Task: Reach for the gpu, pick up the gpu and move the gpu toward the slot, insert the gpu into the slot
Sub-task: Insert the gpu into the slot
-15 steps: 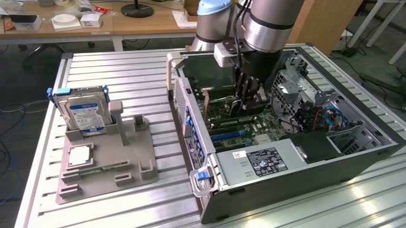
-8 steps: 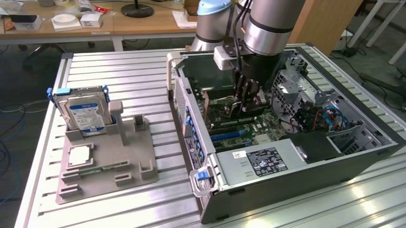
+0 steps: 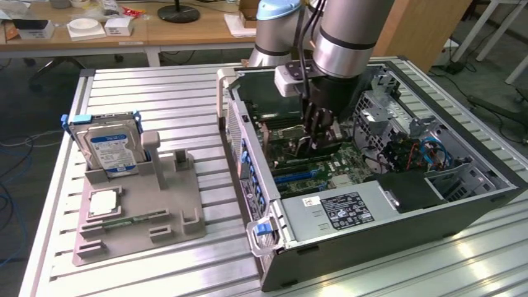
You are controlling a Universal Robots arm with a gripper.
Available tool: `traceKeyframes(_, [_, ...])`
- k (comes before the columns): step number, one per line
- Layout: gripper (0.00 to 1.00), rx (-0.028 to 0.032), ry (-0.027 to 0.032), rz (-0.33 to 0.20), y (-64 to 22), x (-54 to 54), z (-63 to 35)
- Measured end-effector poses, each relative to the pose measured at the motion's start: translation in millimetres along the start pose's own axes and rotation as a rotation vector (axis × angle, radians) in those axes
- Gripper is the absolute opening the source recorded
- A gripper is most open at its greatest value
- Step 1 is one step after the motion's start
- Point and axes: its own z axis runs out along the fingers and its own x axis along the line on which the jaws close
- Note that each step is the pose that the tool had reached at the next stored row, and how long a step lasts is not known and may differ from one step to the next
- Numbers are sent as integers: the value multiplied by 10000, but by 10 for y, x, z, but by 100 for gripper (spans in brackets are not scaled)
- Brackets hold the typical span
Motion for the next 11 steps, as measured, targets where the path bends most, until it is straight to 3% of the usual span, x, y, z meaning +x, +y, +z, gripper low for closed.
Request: traceKeyframes(11, [27,1,0,-1,36,4,150])
